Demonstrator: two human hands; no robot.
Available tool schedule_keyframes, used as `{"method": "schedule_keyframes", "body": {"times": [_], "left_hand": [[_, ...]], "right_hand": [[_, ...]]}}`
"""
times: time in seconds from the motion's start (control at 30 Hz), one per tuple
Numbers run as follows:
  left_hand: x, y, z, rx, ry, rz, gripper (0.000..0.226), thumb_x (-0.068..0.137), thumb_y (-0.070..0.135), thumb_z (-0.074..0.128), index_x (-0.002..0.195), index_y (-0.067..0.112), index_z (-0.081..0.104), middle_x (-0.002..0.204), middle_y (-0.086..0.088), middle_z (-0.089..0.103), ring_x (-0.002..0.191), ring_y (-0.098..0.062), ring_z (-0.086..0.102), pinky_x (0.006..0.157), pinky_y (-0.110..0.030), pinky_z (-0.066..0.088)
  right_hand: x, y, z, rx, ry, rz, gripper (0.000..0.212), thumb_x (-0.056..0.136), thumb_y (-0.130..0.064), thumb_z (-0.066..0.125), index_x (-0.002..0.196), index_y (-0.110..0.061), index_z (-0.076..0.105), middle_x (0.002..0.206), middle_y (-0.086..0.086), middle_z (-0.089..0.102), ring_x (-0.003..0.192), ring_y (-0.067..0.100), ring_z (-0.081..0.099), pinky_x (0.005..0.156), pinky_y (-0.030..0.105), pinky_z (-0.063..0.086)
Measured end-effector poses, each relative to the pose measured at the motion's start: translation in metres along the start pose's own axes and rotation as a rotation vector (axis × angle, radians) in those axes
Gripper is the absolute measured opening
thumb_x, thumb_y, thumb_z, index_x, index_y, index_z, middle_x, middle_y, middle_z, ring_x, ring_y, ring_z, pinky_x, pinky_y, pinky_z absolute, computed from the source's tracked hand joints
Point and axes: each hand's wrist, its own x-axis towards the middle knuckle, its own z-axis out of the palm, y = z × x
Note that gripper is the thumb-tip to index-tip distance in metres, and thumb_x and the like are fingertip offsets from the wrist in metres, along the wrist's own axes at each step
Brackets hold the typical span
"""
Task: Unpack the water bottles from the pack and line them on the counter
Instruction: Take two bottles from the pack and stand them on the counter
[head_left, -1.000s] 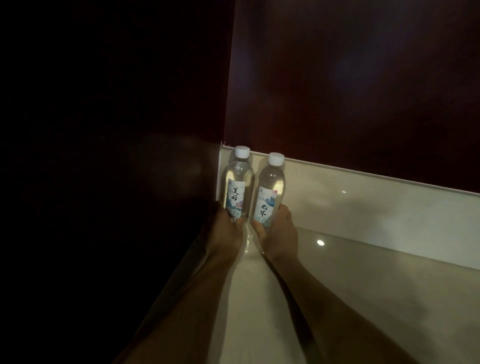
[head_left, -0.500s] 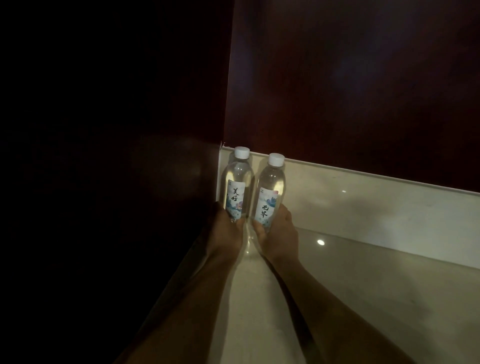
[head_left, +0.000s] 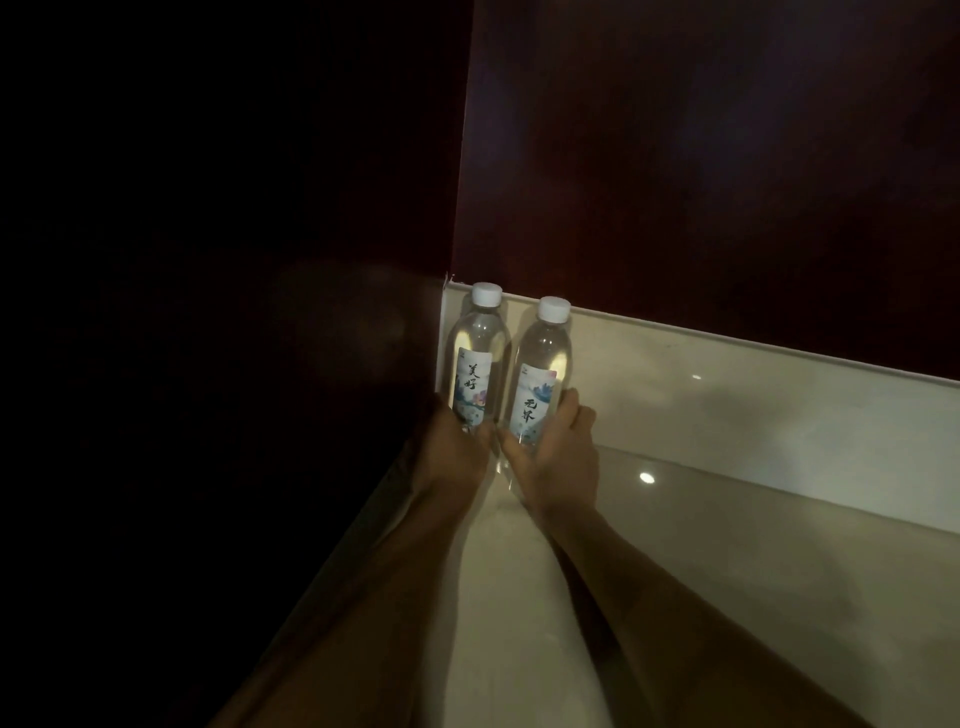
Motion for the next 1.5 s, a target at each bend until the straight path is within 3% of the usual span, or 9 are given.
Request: {"method": "schedule_keyframes", "body": {"times": [0.3,0.47,0.7,0.87,1.03,1.2,1.4,1.5], "left_hand": [[-0.041,0.030,-0.032,0.174,-0.006,0.024,0.043,0.090,0.044,0.067,0.118,0.012,0.061,0.118,-0.013,0.068,0.105,-0.034,0.067,0.086,-0.042,0.057],[-0.074,0.041,-0.062,0.209,0.040,0.032,0.038,0.093,0.045,0.061,0.118,0.018,0.066,0.121,-0.010,0.069,0.111,-0.034,0.066,0.081,-0.033,0.048],[-0.119,0.038,-0.099,0.244,0.034,0.024,0.040,0.090,0.047,0.061,0.122,0.023,0.066,0.122,-0.006,0.070,0.114,-0.032,0.064,0.090,-0.038,0.051],[-0.150,0.042,-0.128,0.159,0.007,0.052,0.037,0.089,0.051,0.064,0.117,0.027,0.070,0.113,0.001,0.074,0.111,-0.026,0.067,0.095,-0.037,0.053],[-0.192,0.038,-0.170,-0.148,-0.044,0.206,0.030,0.076,0.048,0.061,0.089,0.024,0.075,0.075,0.005,0.073,0.074,-0.019,0.073,0.079,-0.043,0.060],[-0.242,0.031,-0.224,-0.292,-0.071,0.347,0.016,0.081,0.039,0.063,0.080,0.028,0.074,0.069,0.001,0.073,0.069,-0.016,0.073,0.072,-0.044,0.062],[-0.293,-0.002,-0.302,-0.262,-0.054,0.350,0.025,0.083,0.043,0.062,0.083,0.022,0.075,0.069,0.002,0.073,0.066,-0.017,0.071,0.070,-0.044,0.060],[-0.313,-0.034,-0.344,-0.191,0.013,0.312,0.028,0.091,0.037,0.063,0.071,0.017,0.066,0.062,-0.003,0.067,0.060,-0.017,0.066,0.064,-0.042,0.056]], "right_hand": [[-0.024,-0.008,-0.047,-0.189,-0.191,0.020,0.068,0.089,-0.045,0.064,0.138,-0.007,0.036,0.131,0.013,0.045,0.118,0.034,0.054,0.095,0.044,0.047],[-0.043,-0.026,-0.067,-0.117,-0.252,0.020,0.056,0.093,-0.039,0.059,0.135,-0.010,0.037,0.130,0.013,0.043,0.116,0.037,0.055,0.094,0.044,0.047],[-0.081,-0.047,-0.088,0.020,-0.292,0.037,0.054,0.094,-0.039,0.060,0.140,-0.014,0.044,0.136,0.010,0.050,0.122,0.036,0.054,0.097,0.040,0.045],[-0.103,-0.066,-0.118,0.135,-0.299,0.037,0.021,0.092,-0.035,0.063,0.100,-0.017,0.068,0.100,0.005,0.073,0.099,0.028,0.066,0.090,0.038,0.053],[-0.137,-0.098,-0.145,0.290,-0.206,0.025,0.013,0.089,-0.030,0.065,0.077,-0.024,0.066,0.082,0.000,0.072,0.085,0.025,0.069,0.085,0.043,0.056],[-0.204,-0.129,-0.168,0.464,-0.075,0.000,0.019,0.091,-0.018,0.062,0.073,-0.020,0.064,0.069,0.002,0.070,0.071,0.023,0.068,0.077,0.046,0.058],[-0.284,-0.168,-0.173,0.525,-0.107,-0.009,0.021,0.093,-0.021,0.062,0.075,-0.012,0.066,0.064,0.000,0.069,0.062,0.016,0.066,0.070,0.039,0.056],[-0.331,-0.193,-0.157,0.578,-0.161,-0.019,0.025,0.093,-0.026,0.061,0.071,-0.016,0.063,0.063,0.005,0.068,0.063,0.023,0.066,0.065,0.041,0.054]]}}
